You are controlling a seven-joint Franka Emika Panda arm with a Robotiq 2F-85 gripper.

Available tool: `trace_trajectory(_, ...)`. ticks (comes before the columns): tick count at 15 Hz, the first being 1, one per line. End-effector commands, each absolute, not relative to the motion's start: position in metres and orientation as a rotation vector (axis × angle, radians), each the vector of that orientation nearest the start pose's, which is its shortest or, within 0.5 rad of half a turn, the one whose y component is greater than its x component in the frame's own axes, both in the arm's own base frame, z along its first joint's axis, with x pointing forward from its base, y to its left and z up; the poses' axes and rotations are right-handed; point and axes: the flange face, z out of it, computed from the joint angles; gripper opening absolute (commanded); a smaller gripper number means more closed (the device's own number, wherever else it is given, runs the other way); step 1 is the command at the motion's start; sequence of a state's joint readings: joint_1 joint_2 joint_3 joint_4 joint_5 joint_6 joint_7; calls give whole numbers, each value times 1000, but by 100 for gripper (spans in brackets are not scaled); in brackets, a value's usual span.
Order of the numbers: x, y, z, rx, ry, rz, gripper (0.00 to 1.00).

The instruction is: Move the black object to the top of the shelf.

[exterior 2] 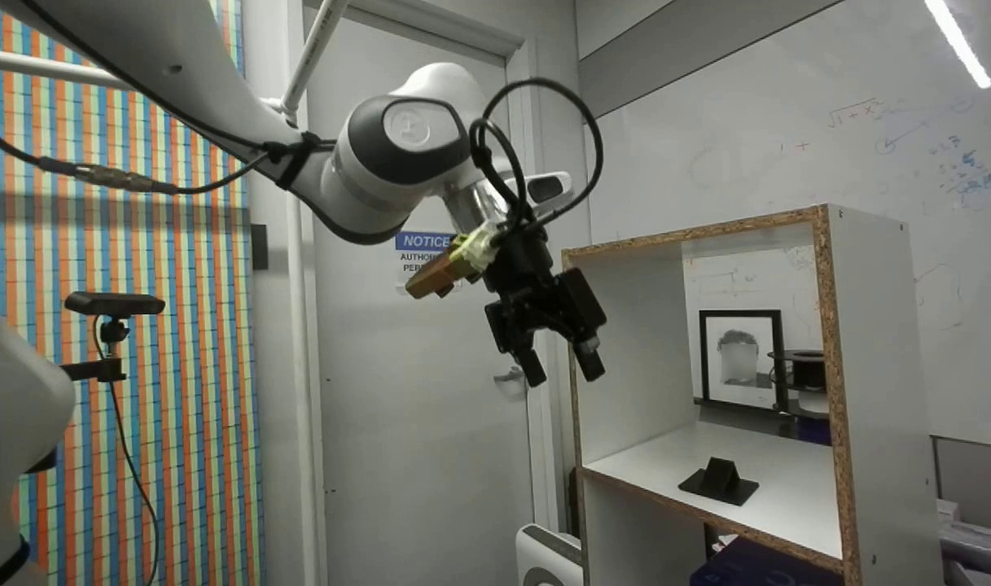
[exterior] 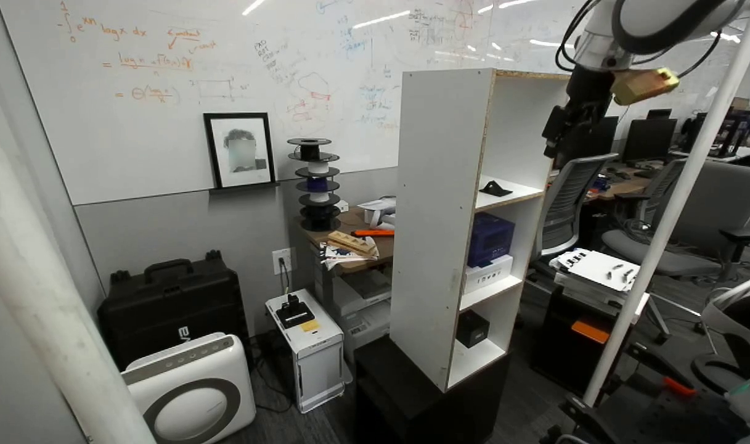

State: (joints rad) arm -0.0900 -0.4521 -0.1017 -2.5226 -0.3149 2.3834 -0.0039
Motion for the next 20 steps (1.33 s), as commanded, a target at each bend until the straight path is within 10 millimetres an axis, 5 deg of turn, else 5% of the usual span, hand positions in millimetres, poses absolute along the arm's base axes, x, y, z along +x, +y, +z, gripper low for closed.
trace_trajectory(1, 429, -101, 425, -3272, -65, -603, 100)
trace_trajectory(9, 459, -171, 382, -3146, -22, -662, 100)
trace_trajectory(12, 478, -177, 374, -3110, 15, -659, 100)
trace_trajectory(13, 458, -174, 375, -3122, 22, -620, 100)
trace_trajectory(20, 459, -175, 367, -3124, 26, -593, 100)
